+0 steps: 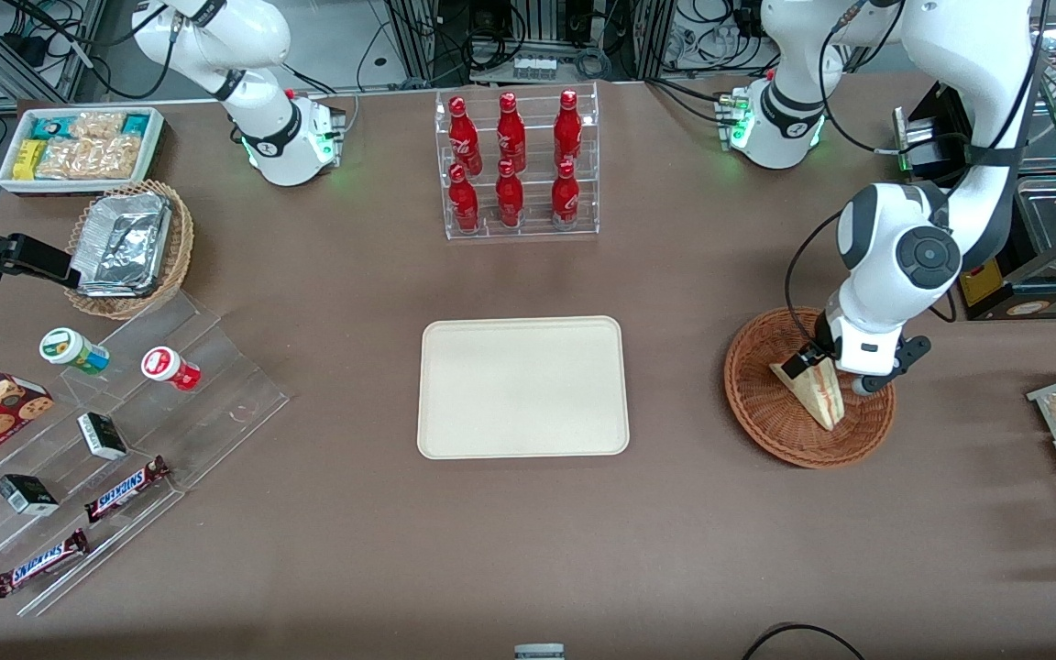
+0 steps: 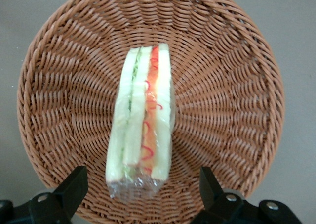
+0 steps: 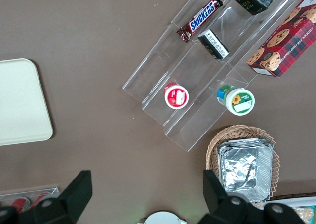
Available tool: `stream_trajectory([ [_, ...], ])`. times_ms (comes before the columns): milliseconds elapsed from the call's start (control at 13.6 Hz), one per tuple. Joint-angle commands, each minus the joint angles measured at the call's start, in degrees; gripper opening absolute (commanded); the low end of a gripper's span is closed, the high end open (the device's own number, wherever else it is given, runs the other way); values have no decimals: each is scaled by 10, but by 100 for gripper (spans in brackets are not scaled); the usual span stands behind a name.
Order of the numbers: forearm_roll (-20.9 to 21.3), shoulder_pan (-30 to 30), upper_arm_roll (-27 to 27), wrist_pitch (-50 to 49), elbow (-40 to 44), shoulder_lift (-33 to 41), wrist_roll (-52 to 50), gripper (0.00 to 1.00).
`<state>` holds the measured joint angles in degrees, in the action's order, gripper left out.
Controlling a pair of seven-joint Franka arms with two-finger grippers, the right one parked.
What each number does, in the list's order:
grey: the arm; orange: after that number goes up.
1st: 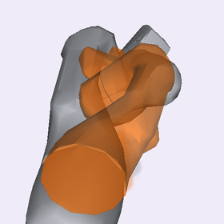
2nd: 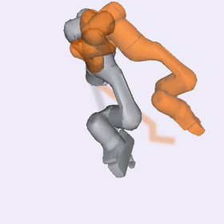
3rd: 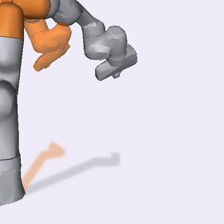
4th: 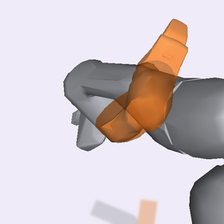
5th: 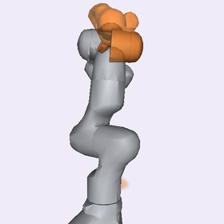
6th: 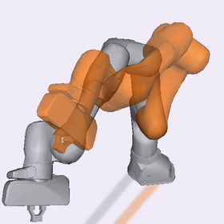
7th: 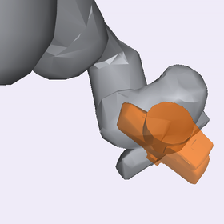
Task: Place sandwich from basket to tray
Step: 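Close the left gripper on the wrapped sandwich wedge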
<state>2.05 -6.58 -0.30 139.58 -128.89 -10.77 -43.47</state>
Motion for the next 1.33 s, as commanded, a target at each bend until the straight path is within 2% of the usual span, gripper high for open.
stream_trajectory([
  [0,10,-1,10,34,-5,-15,-11,100],
  [295,11,-1,13,51,-7,-29,-11,100],
  [443,11,-2,13,51,-10,-32,-11,96],
  [590,11,-2,13,51,-10,-32,-12,71],
  [811,11,-4,13,51,-10,-32,-40,25],
  [885,11,-5,12,51,-9,-29,-42,17],
  [1254,15,-5,10,7,-2,15,-51,16],
])
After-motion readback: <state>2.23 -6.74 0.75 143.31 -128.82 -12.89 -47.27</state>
